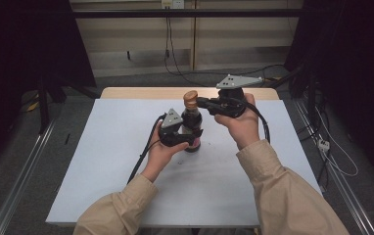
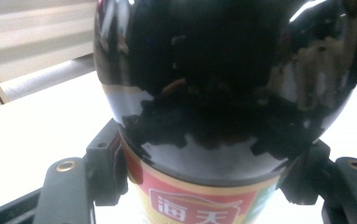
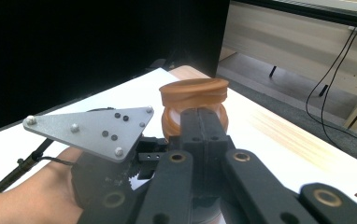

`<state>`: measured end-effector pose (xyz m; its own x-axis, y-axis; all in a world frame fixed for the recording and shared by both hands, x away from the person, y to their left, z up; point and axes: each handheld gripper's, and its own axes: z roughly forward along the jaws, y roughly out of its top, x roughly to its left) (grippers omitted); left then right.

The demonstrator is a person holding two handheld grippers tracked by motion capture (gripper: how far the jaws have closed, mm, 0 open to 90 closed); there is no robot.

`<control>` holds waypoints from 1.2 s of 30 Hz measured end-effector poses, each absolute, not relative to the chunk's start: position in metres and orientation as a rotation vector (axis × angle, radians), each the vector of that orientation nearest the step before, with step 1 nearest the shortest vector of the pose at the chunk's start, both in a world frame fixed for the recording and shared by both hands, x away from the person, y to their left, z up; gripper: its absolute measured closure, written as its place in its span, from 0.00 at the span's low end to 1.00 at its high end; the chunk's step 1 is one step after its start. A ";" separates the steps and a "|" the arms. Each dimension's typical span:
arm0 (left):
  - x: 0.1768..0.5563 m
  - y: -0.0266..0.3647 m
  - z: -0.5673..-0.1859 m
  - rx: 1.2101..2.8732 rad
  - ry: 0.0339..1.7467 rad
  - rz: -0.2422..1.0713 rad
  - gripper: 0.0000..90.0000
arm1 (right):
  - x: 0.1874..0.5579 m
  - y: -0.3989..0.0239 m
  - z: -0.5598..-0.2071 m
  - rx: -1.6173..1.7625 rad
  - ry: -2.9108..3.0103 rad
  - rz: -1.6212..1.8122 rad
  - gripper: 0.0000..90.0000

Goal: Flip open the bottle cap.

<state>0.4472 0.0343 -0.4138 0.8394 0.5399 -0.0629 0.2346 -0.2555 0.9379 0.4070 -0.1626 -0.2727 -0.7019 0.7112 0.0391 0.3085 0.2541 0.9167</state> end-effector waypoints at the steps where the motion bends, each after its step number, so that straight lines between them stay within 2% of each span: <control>1: 0.447 0.034 -0.414 1.841 0.586 0.324 0.34 | 0.407 -0.162 -0.272 0.931 2.148 1.437 1.00; 36: 0.448 0.034 -0.414 1.833 0.595 0.322 0.34 | 0.412 -0.159 -0.267 0.950 2.131 1.453 1.00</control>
